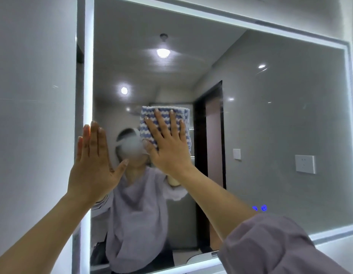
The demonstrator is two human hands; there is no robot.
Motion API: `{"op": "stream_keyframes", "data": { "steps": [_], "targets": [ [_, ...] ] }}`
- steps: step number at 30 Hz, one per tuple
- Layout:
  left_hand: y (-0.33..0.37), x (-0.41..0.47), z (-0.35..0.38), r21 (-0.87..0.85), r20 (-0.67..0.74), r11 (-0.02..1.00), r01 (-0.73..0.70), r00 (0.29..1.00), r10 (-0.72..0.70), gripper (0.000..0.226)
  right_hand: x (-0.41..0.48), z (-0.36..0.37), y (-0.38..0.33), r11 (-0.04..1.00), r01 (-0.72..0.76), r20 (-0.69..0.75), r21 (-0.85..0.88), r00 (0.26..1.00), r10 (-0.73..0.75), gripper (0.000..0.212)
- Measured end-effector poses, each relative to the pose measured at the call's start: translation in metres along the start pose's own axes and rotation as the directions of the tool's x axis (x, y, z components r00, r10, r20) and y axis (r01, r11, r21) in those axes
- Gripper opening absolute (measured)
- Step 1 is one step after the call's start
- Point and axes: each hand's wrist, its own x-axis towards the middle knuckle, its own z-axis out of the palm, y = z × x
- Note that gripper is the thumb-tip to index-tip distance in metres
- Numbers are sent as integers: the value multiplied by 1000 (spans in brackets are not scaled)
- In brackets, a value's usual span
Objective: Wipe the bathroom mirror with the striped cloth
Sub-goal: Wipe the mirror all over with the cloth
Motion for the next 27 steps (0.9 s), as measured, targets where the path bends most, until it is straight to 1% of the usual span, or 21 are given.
{"op": "stream_keyframes", "data": {
  "steps": [4, 6, 14, 17, 20, 22, 24, 27],
  "targets": [
    [-1, -1, -1, -8, 11, 1000, -8, 1000, 8, 101, -4, -3, 19, 997, 69, -3, -25, 998, -70, 62],
    [-2, 0, -2, -17, 25, 1000, -15, 1000, 15, 100, -11, -3, 34, 997, 57, -14, -52, 998, -58, 61],
    [-1, 1, -7, 15, 64, 1000, -11, 998, 10, 101, -49, -5, 115, 991, -97, 15, -88, 995, 99, 63],
    [1, -1, -13, 31, 79, 999, -14, 997, 11, 102, -60, -9, 147, 976, -193, 24, -101, 980, 196, 63],
    [8, 0, -19, 31, 73, 999, 12, 997, -14, 97, -74, -17, 185, 950, -295, 53, -102, 952, 301, 68],
    [16, 2, -24, 15, 77, 998, 62, 995, -63, 101, -81, -21, 204, 947, -300, 75, -116, 948, 310, 66],
    [31, 4, -27, 31, 72, 995, 99, 992, -100, 102, -84, -22, 213, 953, -275, 92, -127, 953, 287, 65],
    [67, 8, -25, 118, 149, 990, 71, 985, -88, 95, -85, -22, 219, 965, -236, 113, -114, 962, 248, 69]
  ]
}}
